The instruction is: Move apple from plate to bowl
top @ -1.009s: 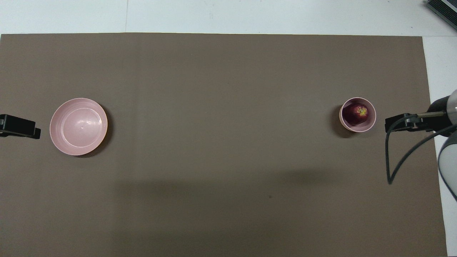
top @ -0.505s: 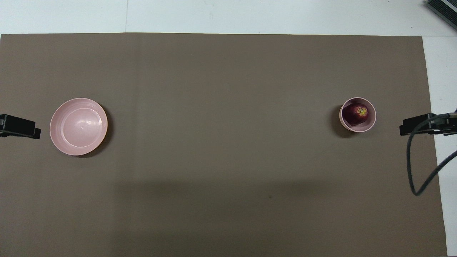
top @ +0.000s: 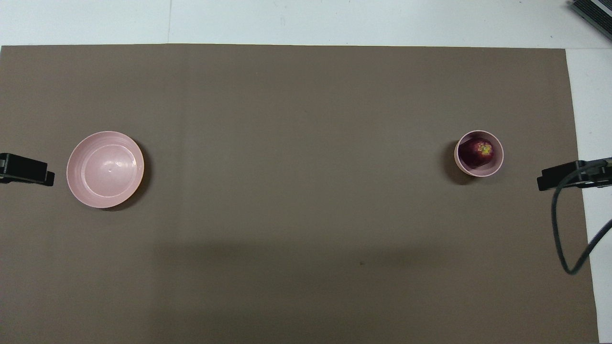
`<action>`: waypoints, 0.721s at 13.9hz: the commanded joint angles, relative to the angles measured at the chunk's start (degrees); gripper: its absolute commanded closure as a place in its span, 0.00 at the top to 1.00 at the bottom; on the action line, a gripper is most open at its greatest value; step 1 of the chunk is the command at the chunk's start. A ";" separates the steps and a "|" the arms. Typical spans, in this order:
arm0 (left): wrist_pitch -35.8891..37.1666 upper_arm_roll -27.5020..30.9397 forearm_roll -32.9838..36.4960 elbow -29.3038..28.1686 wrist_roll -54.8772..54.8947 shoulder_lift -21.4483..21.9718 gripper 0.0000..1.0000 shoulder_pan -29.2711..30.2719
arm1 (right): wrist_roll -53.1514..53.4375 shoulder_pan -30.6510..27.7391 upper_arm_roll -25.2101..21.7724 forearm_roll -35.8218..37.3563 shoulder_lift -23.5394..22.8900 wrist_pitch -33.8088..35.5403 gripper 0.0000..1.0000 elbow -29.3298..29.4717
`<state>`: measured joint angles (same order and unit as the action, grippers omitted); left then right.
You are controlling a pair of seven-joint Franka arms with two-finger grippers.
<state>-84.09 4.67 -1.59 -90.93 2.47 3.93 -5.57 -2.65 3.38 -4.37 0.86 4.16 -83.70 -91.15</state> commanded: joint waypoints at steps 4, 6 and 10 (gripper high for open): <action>0.86 -1.06 0.18 -0.21 0.26 0.64 1.00 -0.58 | -1.57 -0.66 -0.02 -1.47 0.32 -1.64 1.00 -0.26; 0.86 -1.07 0.18 -0.21 0.26 0.64 1.00 -0.84 | -1.48 -0.66 -0.02 -1.65 0.41 -1.56 1.00 -0.61; 0.86 -0.10 0.27 -0.21 0.34 0.64 1.00 1.52 | -1.13 -0.57 0.07 -1.74 0.76 -1.56 1.00 -1.05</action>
<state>-84.03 4.26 -1.61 -90.94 2.43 3.93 -5.41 -2.68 3.38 -4.41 0.86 4.15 -84.49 -91.22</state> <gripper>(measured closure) 0.000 0.000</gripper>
